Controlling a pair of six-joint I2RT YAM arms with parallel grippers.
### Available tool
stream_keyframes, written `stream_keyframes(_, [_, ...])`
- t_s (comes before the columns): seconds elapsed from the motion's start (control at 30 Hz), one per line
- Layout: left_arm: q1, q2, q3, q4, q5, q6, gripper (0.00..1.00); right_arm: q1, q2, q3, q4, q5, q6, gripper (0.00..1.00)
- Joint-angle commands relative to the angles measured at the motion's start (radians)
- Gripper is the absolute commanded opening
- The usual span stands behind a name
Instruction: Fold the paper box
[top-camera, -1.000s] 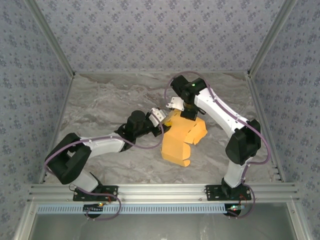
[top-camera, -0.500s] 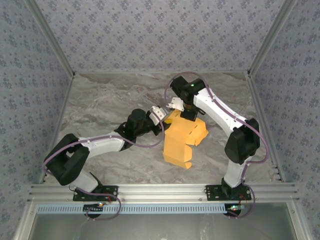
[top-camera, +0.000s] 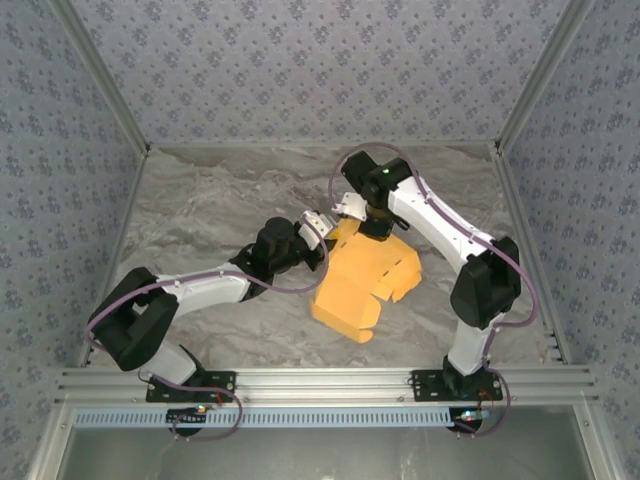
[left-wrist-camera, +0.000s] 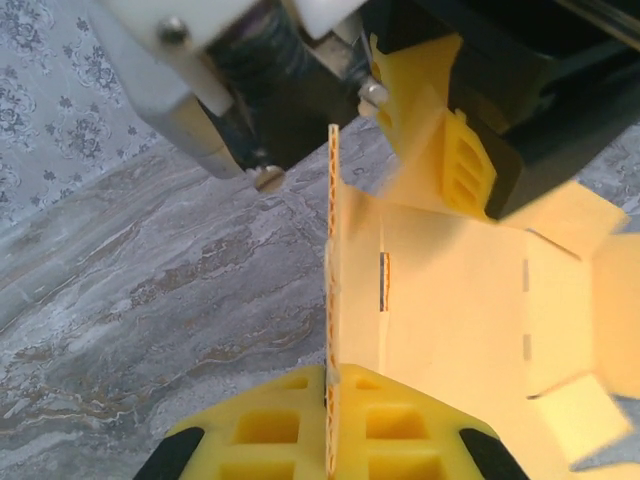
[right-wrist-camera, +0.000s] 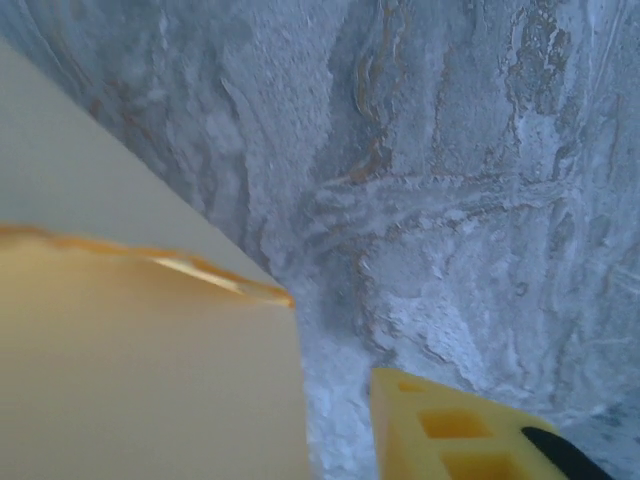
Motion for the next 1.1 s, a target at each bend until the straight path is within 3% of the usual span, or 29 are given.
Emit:
stream_keyframes(0.0, [0.006, -0.003, -0.021, 0.069, -0.023, -0.041, 0.0, -0.018, -0.085, -0.053, 0.07, -0.134, -0.021, 0.39])
stream_keyframes(0.13, [0.063, 0.016, -0.06, 0.127, 0.039, -0.135, 0.0, -0.07, -0.165, -0.14, 0.171, -0.236, -0.001, 0.41])
stream_keyframes(0.3, [0.143, 0.052, -0.116, 0.228, 0.111, -0.258, 0.0, -0.133, -0.322, -0.331, 0.321, -0.506, -0.039, 0.46])
stream_keyframes(0.5, [0.215, 0.124, -0.203, 0.416, 0.169, -0.394, 0.0, -0.209, -0.341, -0.386, 0.406, -0.557, 0.032, 0.49])
stream_keyframes(0.6, [0.25, 0.162, -0.242, 0.501, 0.162, -0.478, 0.0, -0.229, -0.367, -0.46, 0.667, -0.473, 0.342, 0.49])
stream_keyframes(0.7, [0.282, 0.187, -0.27, 0.553, 0.139, -0.558, 0.0, -0.248, -0.39, -0.535, 0.801, -0.481, 0.6, 0.52])
stream_keyframes(0.8, [0.293, 0.209, -0.284, 0.573, 0.115, -0.602, 0.0, -0.202, -0.408, -0.596, 0.87, -0.543, 0.592, 0.58])
stream_keyframes(0.9, [0.307, 0.224, -0.295, 0.597, 0.078, -0.688, 0.0, -0.077, -0.412, -0.618, 0.882, -0.388, 0.537, 0.57])
stream_keyframes(1.0, [0.312, 0.231, -0.296, 0.621, 0.079, -0.746, 0.0, 0.031, -0.401, -0.667, 0.979, -0.243, 0.692, 0.53])
stream_keyframes(1.07, [0.312, 0.234, -0.296, 0.631, 0.078, -0.757, 0.0, 0.076, -0.374, -0.711, 1.073, -0.258, 0.812, 0.53])
